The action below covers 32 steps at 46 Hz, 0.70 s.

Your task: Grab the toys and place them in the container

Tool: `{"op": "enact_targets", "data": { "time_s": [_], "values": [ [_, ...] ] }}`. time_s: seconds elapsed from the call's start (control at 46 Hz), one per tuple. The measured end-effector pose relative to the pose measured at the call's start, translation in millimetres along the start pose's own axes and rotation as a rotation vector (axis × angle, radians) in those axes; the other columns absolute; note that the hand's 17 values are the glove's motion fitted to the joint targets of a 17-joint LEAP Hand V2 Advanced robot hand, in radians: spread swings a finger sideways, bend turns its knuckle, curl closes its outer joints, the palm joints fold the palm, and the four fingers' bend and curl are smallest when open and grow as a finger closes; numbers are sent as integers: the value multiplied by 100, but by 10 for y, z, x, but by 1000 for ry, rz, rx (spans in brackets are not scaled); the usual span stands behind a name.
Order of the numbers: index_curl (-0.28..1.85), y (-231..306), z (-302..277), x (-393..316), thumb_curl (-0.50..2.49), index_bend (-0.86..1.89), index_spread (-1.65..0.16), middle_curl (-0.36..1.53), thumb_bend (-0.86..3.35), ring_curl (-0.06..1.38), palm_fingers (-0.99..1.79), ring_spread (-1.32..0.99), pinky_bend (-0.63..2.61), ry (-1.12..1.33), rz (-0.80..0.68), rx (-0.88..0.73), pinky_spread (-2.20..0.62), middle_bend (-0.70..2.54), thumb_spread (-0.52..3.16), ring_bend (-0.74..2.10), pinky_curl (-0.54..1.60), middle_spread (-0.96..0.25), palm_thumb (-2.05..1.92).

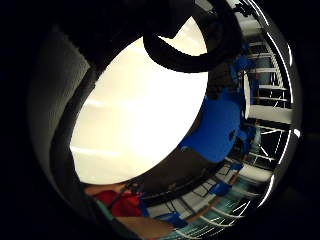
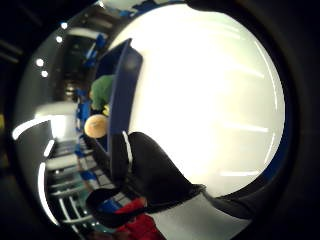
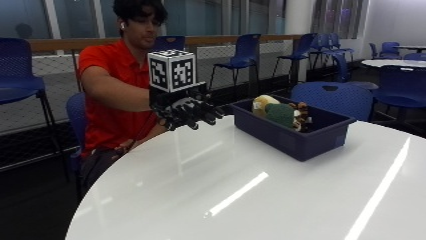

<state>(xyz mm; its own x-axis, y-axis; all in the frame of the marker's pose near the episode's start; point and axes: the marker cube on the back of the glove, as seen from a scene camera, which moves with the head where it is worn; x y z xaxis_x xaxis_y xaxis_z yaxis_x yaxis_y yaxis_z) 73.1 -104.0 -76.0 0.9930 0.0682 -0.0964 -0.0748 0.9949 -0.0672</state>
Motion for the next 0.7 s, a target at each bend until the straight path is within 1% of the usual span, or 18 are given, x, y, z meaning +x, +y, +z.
{"op": "enact_targets", "data": {
  "time_s": [0.174,0.391,0.543,0.695],
  "values": [
    [26,72,57,65,17,15,-34,31,-10,25,-12,3,87,-23,6,8,11,16,96,18,31,-6,-14],
    [26,151,69,-68,16,15,-34,30,-10,24,-12,3,85,-2,-27,20,11,16,97,17,31,-6,-13],
    [26,249,36,-118,15,16,-34,30,-10,24,-12,3,83,-14,-56,32,11,16,98,17,31,-6,-13],
    [27,325,-51,-14,15,16,-35,30,-10,24,-12,2,82,-17,-57,56,10,16,97,17,31,-6,-13]
  ]
}}
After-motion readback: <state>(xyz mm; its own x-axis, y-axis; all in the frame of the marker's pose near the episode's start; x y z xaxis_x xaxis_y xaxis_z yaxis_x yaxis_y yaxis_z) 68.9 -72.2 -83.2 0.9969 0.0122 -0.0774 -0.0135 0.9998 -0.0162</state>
